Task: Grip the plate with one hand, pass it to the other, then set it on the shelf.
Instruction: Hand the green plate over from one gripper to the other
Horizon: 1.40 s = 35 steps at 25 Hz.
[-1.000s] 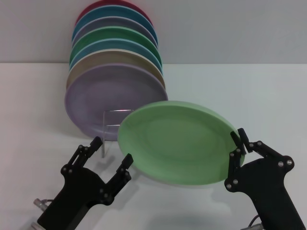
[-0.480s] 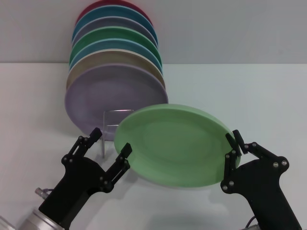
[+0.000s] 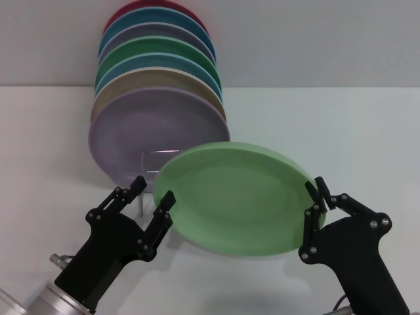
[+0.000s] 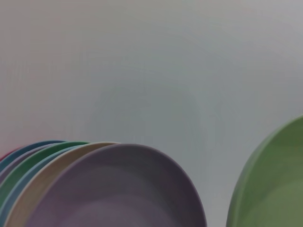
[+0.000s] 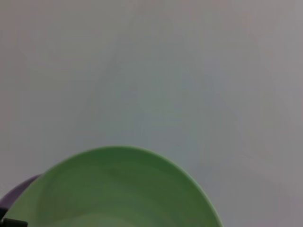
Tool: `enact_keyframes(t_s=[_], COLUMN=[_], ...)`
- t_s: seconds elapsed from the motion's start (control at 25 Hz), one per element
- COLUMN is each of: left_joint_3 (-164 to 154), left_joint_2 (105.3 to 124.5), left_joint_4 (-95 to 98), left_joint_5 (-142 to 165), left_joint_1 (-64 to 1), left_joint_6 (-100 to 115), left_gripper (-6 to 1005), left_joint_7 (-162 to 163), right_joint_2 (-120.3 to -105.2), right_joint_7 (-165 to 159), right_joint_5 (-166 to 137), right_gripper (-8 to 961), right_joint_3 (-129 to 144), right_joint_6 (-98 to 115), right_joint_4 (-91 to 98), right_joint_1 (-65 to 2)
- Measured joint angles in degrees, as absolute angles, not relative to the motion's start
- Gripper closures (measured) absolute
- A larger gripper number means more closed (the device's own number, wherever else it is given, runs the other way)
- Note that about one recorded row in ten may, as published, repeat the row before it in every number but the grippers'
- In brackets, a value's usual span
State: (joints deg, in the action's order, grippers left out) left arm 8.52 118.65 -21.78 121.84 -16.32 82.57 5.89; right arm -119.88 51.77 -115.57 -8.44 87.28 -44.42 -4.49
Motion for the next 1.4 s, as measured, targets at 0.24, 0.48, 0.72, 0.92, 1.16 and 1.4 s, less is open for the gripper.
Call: enact_keyframes(t_s=[0.24,0.48,0.72,0.92,1.16,1.4], left_joint_3=[8.5,8.5,8.5,8.3,7.9,7.2], left_joint_2=[118.75,118.74,118.74,118.83,118.94,119.03], left_joint_4=[-21.7,-21.7,-21.7,-21.9,-22.2,-22.5], left_joint_5=[122.0,122.1,122.1,122.1,122.2,122.3], left_joint_1=[-16.4,-16.6,-16.8,-16.9,-17.2,-17.5], left_joint_6=[82.3,81.9,81.6,81.3,81.1,80.4], left_gripper=[446,498,511,521,542,558], left_joint_7=[5.8,5.9,5.9,5.7,5.3,5.3], right_joint_2=[-119.88,-119.88,-119.89,-119.89,-119.88,-119.88], right_joint_7=[51.9,52.1,52.1,52.2,52.2,52.2], right_joint_5=[-115.5,-115.3,-115.3,-115.3,-115.3,-115.3], right_gripper=[933,934,934,934,932,933], right_joint_3=[-8.4,-8.4,-8.4,-8.3,-8.3,-8.2], right_joint_6=[87.1,87.1,87.1,87.4,87.7,87.8], right_joint_4=[-44.5,-44.5,-44.3,-44.2,-44.1,-44.0], right_joint_1=[-4.6,-4.6,-4.3,-3.5,-2.7,-2.4])
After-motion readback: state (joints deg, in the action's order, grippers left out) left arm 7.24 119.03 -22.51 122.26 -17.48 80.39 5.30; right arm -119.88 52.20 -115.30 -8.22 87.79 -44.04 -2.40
